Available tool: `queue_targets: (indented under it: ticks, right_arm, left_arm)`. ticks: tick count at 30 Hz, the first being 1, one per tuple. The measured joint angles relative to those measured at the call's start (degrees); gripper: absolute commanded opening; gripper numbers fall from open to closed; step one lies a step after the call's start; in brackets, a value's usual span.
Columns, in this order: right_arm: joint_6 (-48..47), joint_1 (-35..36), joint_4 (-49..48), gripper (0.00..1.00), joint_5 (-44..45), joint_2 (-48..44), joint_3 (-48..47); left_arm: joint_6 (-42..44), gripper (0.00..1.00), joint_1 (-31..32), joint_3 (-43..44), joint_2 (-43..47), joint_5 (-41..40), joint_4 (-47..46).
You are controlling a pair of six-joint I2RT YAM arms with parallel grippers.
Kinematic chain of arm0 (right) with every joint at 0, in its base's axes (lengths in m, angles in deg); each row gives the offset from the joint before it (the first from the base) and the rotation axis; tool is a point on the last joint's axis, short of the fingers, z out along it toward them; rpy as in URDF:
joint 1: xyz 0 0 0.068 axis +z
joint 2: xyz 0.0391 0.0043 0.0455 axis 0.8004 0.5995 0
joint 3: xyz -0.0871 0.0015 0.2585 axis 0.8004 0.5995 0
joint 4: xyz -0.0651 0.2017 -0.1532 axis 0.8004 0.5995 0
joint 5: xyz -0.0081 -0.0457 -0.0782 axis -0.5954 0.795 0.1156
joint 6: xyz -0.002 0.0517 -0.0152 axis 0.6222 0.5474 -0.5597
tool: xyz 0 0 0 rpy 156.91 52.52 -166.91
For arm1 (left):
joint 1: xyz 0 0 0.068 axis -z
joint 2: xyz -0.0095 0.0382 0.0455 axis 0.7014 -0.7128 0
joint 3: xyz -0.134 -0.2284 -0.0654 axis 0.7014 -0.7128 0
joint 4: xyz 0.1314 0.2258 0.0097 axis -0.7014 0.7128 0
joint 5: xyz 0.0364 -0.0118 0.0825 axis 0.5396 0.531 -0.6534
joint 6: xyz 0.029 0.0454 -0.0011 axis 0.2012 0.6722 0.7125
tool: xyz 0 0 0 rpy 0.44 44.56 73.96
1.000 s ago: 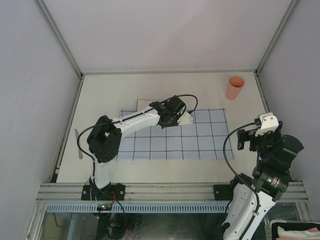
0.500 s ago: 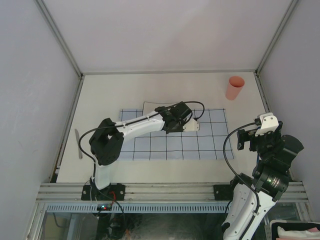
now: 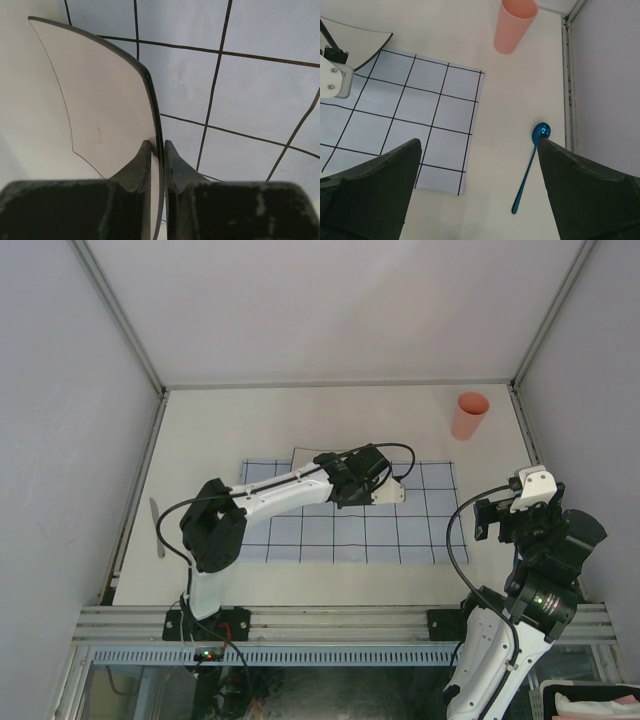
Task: Set the dinner table for one person
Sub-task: Place the plate on the napkin.
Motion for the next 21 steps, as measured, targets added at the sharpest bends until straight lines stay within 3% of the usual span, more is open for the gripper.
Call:
queue_targets:
  ticks: [21]
  right_arm:
    - [-0.59, 0.0, -0.04, 1.0, 0.31, -0.02, 0.98]
  left_arm:
    - [-2.05, 0.0, 3.19, 2.38, 0.0, 1.01, 2.23]
